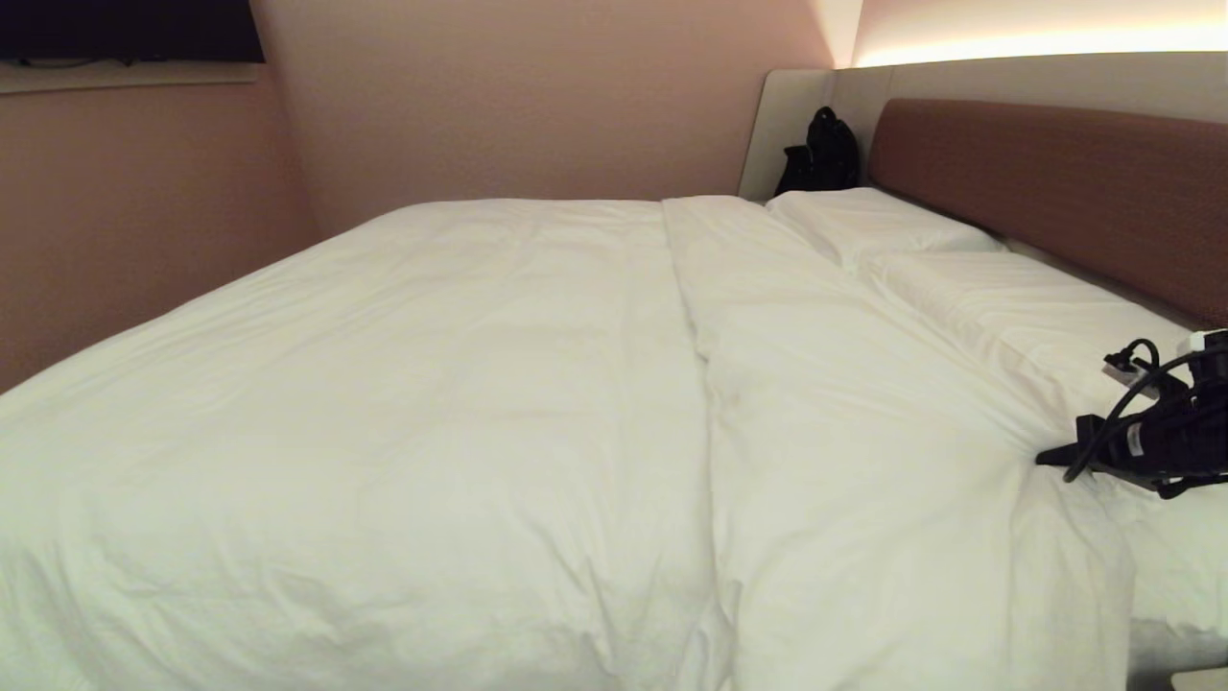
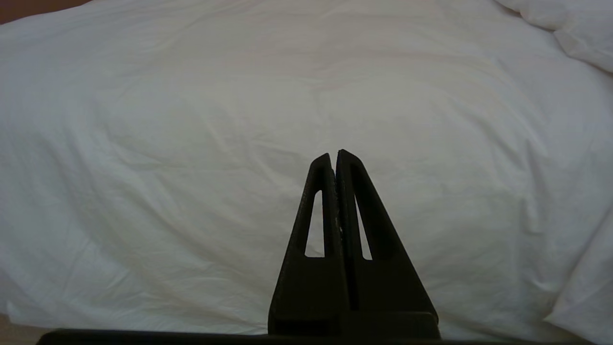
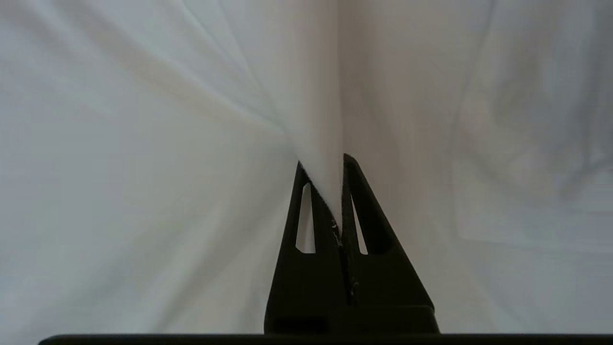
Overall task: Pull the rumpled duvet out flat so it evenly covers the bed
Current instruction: Flatten the corners of the folded blanket
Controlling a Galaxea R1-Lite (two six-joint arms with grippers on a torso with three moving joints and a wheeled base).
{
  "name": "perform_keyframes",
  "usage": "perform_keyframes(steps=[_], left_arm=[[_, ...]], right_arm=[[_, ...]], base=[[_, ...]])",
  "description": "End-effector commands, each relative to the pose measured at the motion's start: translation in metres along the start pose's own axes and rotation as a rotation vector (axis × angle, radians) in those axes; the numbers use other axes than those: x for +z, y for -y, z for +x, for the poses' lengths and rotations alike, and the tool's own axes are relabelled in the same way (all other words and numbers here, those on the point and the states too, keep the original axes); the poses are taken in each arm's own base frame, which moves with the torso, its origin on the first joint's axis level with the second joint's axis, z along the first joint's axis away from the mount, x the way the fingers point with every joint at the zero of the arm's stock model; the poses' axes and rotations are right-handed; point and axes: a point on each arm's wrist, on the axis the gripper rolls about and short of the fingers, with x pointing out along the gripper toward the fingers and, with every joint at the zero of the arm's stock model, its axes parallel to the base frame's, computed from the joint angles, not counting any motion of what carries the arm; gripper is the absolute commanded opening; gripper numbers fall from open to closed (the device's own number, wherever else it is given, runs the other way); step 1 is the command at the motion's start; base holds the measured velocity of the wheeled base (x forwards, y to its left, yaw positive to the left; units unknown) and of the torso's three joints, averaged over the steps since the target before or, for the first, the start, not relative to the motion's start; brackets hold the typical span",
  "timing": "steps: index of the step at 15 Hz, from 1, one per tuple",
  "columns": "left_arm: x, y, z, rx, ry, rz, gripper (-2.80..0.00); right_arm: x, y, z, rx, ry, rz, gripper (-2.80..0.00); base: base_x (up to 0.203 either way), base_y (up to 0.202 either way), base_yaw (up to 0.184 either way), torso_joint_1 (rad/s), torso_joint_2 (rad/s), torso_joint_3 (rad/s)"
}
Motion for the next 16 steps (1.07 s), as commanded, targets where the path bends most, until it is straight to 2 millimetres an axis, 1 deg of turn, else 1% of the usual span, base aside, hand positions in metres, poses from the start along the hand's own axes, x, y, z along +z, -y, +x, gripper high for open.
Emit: perform_keyframes(steps=[1,3,10,16], left_arm=[[0.000,0.000,0.000,0.000,0.001,0.000,-2.80],[0.000,0.000,0.000,0.000,0.001,0.000,-2.80],[0.000,0.000,0.000,0.000,0.001,0.000,-2.80],[0.000,0.000,0.000,0.000,0.001,0.000,-2.80]], right_arm=[[-0.001,0.004,0.001,-0.022,-0.008,0.007,-2.80],[-0.004,0.008,0.007,-0.066,-0.027,0.017,-2.80],[-0.012,0.017,0.024,-0.108,-0.081,0.033,-2.80],[-0.011,0.014,0.021,-0.096,-0.074,0.023,-2.80]], base=[[0.000,0.000,0.000,0.000,0.00,0.000],[0.000,0.000,0.000,0.000,0.00,0.000],[0.000,0.000,0.000,0.000,0.00,0.000],[0.000,0.000,0.000,0.000,0.00,0.000]])
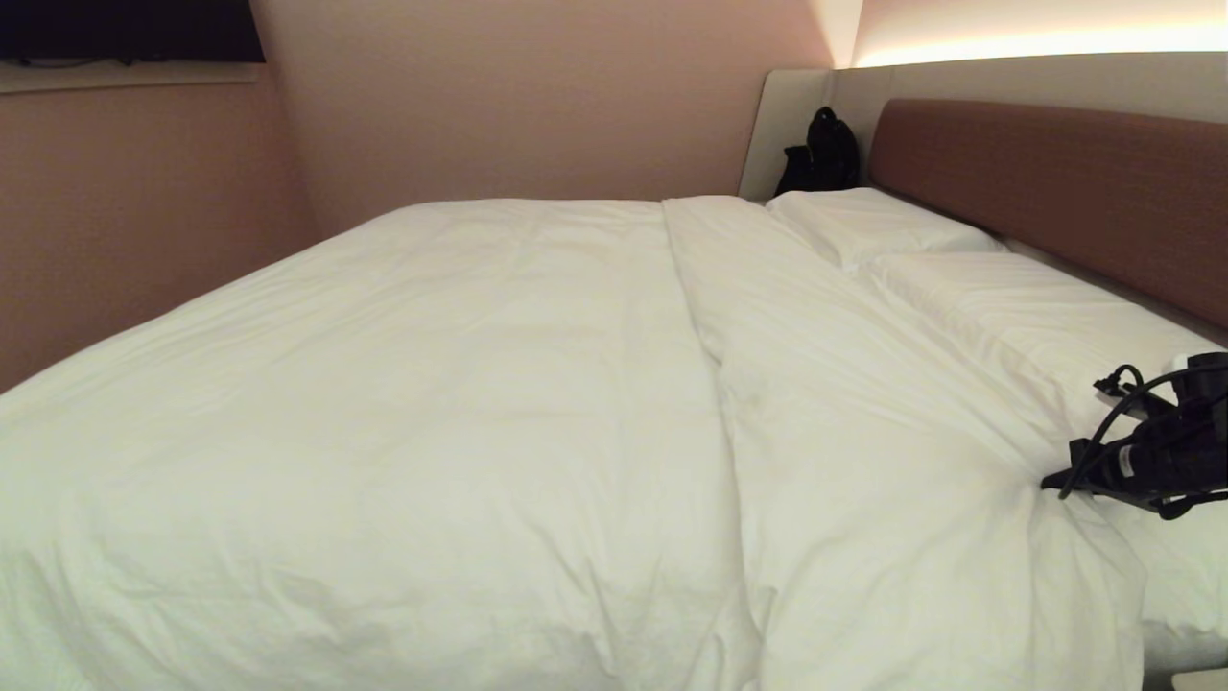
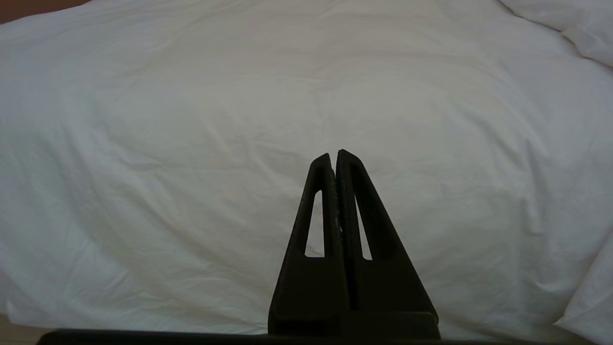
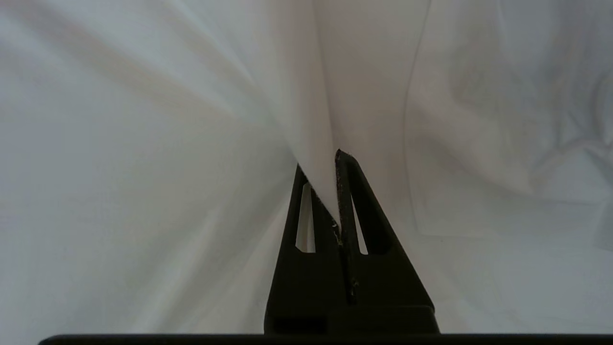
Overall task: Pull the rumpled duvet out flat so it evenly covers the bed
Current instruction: Flatten the corners of the folded blanket
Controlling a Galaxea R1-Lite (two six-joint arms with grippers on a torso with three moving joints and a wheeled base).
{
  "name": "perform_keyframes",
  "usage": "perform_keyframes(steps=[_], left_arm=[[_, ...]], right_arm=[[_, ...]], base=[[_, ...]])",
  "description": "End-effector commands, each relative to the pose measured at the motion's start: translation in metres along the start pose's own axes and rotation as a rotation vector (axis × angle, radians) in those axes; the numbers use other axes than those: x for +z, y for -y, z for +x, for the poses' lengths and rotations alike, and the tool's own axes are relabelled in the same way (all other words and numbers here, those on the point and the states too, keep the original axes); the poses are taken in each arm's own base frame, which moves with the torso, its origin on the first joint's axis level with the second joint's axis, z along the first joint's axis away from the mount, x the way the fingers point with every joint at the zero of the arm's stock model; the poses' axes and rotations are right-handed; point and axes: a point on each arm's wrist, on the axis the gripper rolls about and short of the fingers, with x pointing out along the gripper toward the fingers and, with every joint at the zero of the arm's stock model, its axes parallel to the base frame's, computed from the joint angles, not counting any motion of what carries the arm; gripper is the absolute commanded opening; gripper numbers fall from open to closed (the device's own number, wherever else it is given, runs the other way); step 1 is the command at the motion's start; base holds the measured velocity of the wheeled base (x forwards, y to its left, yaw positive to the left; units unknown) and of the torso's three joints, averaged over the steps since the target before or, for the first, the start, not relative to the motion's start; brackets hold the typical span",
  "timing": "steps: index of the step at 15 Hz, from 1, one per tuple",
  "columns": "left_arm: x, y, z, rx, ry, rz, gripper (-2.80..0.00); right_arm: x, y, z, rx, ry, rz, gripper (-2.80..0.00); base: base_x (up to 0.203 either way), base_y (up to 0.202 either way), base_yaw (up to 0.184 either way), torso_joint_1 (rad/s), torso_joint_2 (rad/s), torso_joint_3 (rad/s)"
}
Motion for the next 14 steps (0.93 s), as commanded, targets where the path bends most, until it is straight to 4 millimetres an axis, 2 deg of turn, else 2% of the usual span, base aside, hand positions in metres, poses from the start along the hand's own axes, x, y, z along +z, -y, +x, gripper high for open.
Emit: perform_keyframes(steps=[1,2,4,7,10,14], left_arm=[[0.000,0.000,0.000,0.000,0.000,0.000,-2.80],[0.000,0.000,0.000,0.000,0.001,0.000,-2.80],[0.000,0.000,0.000,0.000,0.001,0.000,-2.80],[0.000,0.000,0.000,0.000,0.001,0.000,-2.80],[0.000,0.000,0.000,0.000,0.000,0.000,-2.80],[0.000,0.000,0.000,0.000,0.001,0.000,-2.80]], right_arm=[[0.001,-0.002,-0.002,0.006,0.004,-0.004,-2.80],[0.002,-0.004,-0.006,0.007,0.013,-0.008,0.00],[0.004,-0.010,-0.021,0.023,0.041,-0.017,0.00],[-0.002,-0.028,-0.057,0.112,0.087,-0.081,0.00],[-0.024,-0.043,-0.084,0.172,0.078,-0.149,0.00],[-0.059,-0.059,-0.110,0.209,0.062,-0.167,0.00]], base=[[0.000,0.000,0.000,0.000,0.00,0.000],[0.000,0.000,0.000,0.000,0.00,0.000],[0.000,0.000,0.000,0.000,0.00,0.000],[0.000,0.000,0.000,0.000,0.00,0.000],[0.000,0.000,0.000,0.000,0.00,0.000],[0.000,0.000,0.000,0.000,0.00,0.000]])
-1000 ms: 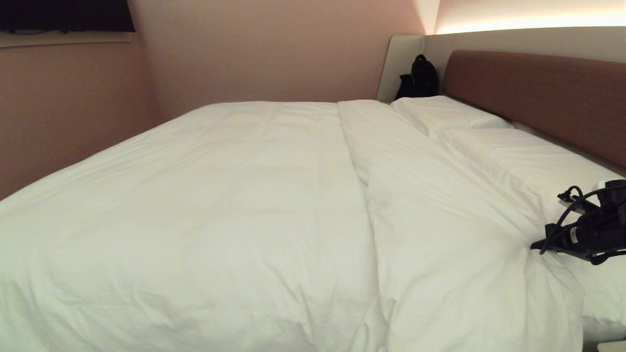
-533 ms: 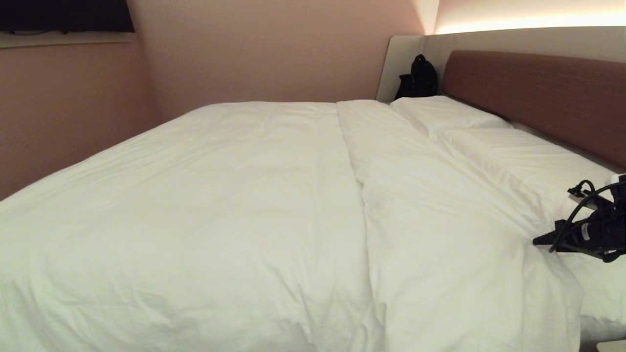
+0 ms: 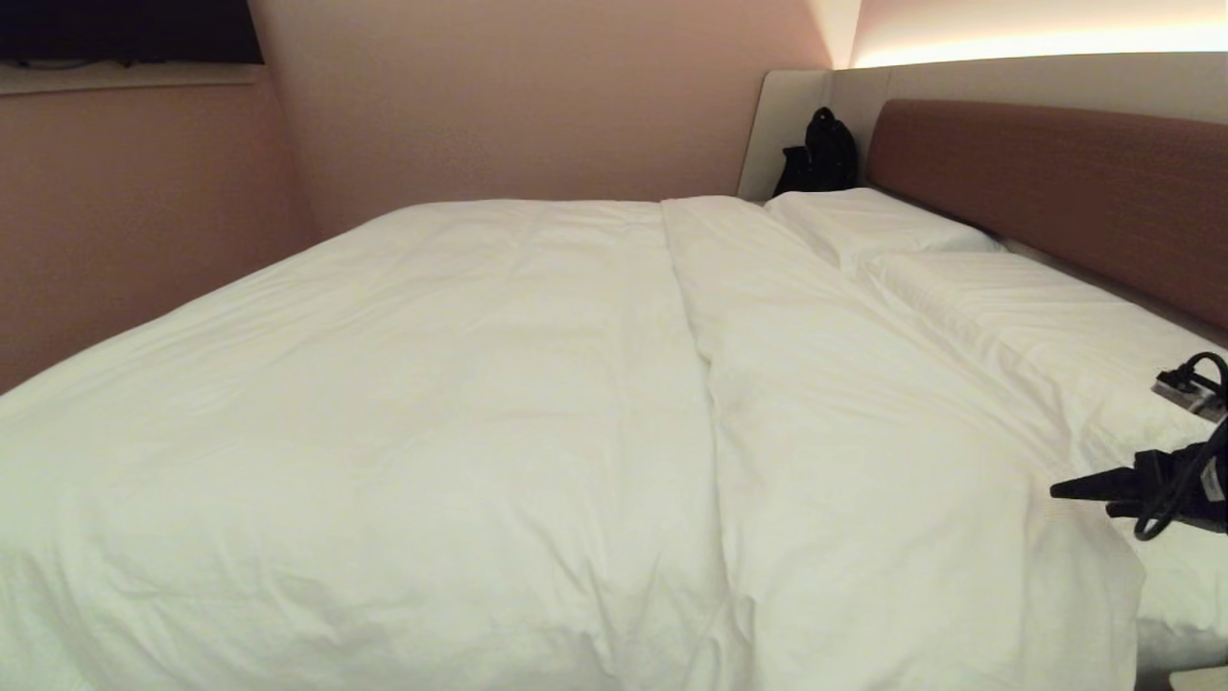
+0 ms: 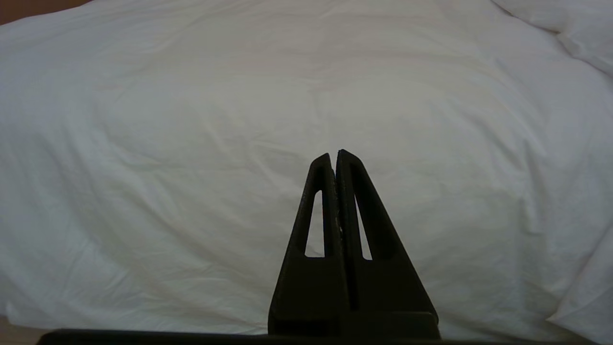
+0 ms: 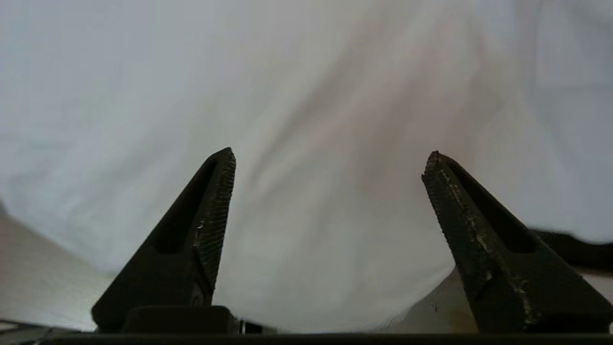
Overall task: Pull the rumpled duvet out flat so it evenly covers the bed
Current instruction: Flatten the corners of the folded blanket
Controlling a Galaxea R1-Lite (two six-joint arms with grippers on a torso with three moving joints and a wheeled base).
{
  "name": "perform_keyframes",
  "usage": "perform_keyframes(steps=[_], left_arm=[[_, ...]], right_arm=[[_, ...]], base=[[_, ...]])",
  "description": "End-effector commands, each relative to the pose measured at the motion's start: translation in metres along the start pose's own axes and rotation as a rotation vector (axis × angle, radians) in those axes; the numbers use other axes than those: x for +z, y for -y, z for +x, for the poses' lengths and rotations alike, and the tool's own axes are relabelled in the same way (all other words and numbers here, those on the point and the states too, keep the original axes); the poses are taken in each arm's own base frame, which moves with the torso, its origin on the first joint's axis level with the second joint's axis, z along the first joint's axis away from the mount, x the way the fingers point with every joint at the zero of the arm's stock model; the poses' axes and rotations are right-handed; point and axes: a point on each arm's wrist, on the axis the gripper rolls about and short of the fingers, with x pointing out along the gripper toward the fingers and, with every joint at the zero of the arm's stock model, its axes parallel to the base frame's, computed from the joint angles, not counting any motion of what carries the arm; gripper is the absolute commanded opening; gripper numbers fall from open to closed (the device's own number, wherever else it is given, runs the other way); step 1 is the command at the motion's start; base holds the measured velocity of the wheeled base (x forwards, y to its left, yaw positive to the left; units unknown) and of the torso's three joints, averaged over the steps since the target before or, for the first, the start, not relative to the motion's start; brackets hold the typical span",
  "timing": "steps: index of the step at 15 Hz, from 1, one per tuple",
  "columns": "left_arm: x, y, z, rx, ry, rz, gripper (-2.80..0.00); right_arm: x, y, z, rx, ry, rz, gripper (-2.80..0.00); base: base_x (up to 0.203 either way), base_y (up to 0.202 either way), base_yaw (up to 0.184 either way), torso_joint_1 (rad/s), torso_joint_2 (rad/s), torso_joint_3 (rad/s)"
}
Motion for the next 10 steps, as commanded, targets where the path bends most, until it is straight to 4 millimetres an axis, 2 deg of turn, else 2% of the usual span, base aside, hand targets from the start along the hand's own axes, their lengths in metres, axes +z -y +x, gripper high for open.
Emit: perform_keyframes(steps=[1,2,3,10], left_arm=[[0.000,0.000,0.000,0.000,0.000,0.000,-2.80],[0.000,0.000,0.000,0.000,0.001,0.000,-2.80],[0.000,0.000,0.000,0.000,-0.001,0.000,-2.80],[0.000,0.000,0.000,0.000,0.001,0.000,-2.80]], right_arm=[[-0.013,-0.018,-0.020,0.013,0.031,-0.049,0.00],[-0.022,-0.024,-0.025,0.017,0.029,-0.061,0.00],[-0.029,-0.030,-0.031,0.021,0.036,-0.071,-2.80],[-0.083,-0.060,-0.057,0.024,-0.018,-0.020,-2.80]], base=[[0.000,0.000,0.000,0.000,0.00,0.000],[0.000,0.000,0.000,0.000,0.00,0.000],[0.000,0.000,0.000,0.000,0.00,0.000],[0.000,0.000,0.000,0.000,0.00,0.000]])
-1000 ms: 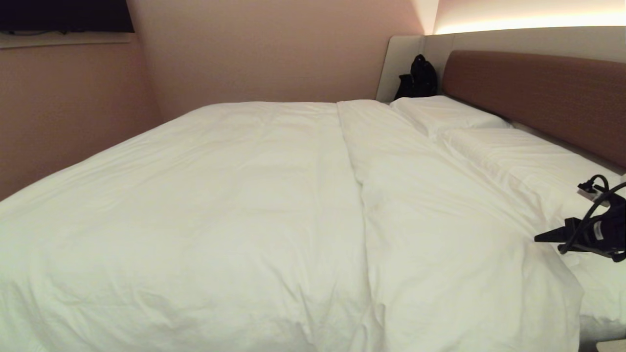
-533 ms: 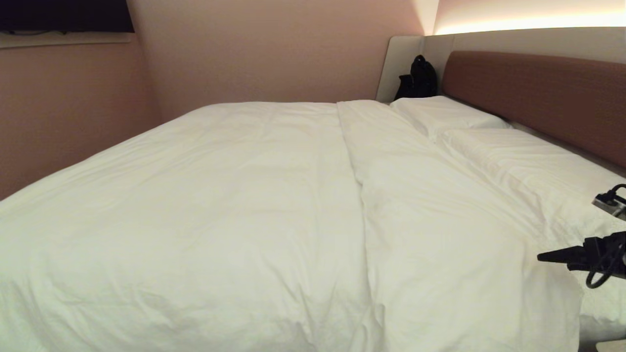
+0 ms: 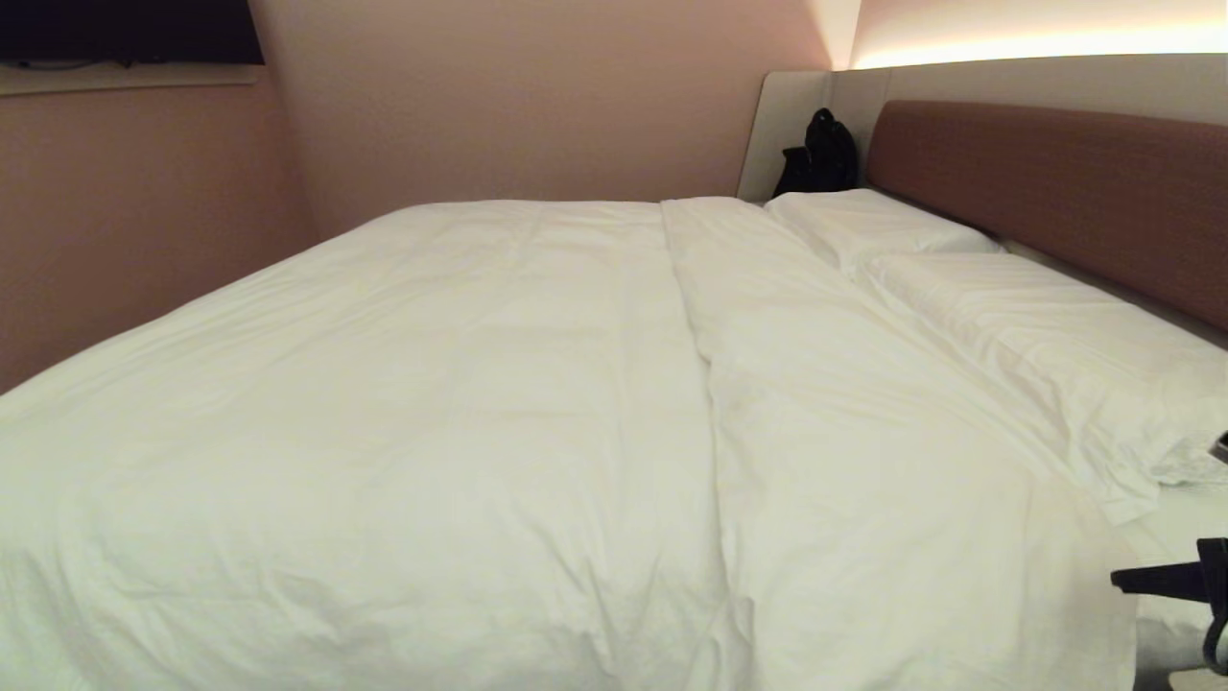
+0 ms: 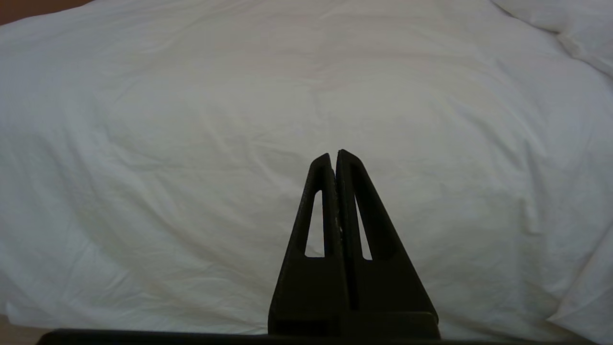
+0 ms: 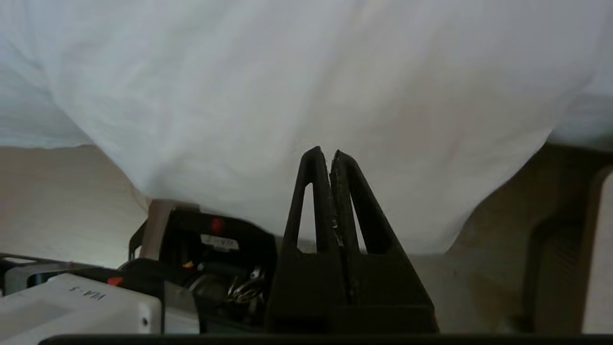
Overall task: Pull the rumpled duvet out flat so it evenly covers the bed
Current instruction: Flatten the corners of the folded blanket
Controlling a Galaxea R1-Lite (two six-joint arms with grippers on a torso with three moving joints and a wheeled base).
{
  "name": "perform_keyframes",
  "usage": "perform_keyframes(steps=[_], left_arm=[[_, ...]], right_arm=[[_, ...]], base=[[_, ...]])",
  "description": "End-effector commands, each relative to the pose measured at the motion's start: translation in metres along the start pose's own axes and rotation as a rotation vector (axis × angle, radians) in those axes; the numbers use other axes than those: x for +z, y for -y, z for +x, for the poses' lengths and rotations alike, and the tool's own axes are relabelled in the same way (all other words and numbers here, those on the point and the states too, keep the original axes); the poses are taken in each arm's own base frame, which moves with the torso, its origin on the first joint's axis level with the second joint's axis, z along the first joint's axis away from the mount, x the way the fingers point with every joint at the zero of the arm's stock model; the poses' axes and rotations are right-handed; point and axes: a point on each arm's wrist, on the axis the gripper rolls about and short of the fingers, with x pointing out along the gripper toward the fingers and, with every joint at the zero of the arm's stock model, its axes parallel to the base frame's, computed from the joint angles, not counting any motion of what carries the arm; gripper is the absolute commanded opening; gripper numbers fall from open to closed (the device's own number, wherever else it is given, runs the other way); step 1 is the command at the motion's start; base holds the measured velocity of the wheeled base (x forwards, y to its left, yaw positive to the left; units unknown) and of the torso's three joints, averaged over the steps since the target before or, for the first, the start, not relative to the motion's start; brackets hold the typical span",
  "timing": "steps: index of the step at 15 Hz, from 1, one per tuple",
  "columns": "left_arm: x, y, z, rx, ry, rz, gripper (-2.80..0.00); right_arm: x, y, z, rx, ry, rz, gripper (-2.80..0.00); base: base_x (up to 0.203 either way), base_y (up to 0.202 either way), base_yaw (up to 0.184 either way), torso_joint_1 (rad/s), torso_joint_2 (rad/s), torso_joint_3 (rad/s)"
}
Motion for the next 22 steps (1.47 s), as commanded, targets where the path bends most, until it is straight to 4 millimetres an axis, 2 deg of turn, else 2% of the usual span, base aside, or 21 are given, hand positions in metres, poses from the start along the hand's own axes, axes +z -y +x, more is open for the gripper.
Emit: perform_keyframes(steps=[1,4,6,7,10,15,18,22], left_arm=[[0.000,0.000,0.000,0.000,0.001,-0.001,-2.80],[0.000,0.000,0.000,0.000,0.001,-0.001,-2.80],[0.000,0.000,0.000,0.000,0.001,-0.001,-2.80],[0.000,0.000,0.000,0.000,0.001,-0.001,-2.80],[0.000,0.000,0.000,0.000,0.001,-0.001,-2.80],[0.000,0.000,0.000,0.000,0.001,-0.001,-2.80],[0.000,0.000,0.000,0.000,0.001,-0.001,-2.80],[0.000,0.000,0.000,0.000,0.001,-0.001,-2.80]], right_arm=[[-0.016,-0.015,-0.014,0.006,-0.006,0.015,-2.80],[-0.047,-0.036,-0.029,0.010,-0.004,0.069,-2.80],[-0.067,-0.043,-0.029,0.015,-0.016,0.165,-2.80],[-0.069,-0.042,-0.026,0.018,-0.033,0.199,-2.80],[-0.077,-0.033,-0.019,0.001,-0.071,0.333,-2.80],[-0.079,-0.009,-0.012,-0.093,0.045,0.449,-2.80],[-0.083,0.016,-0.010,-0.172,0.104,0.458,-2.80],[-0.088,0.018,-0.011,-0.191,0.118,0.421,-2.80]], base=[[0.000,0.000,0.000,0.000,0.00,0.000],[0.000,0.000,0.000,0.000,0.00,0.000],[0.000,0.000,0.000,0.000,0.00,0.000],[0.000,0.000,0.000,0.000,0.00,0.000],[0.000,0.000,0.000,0.000,0.00,0.000],[0.000,0.000,0.000,0.000,0.00,0.000],[0.000,0.000,0.000,0.000,0.00,0.000],[0.000,0.000,0.000,0.000,0.00,0.000]])
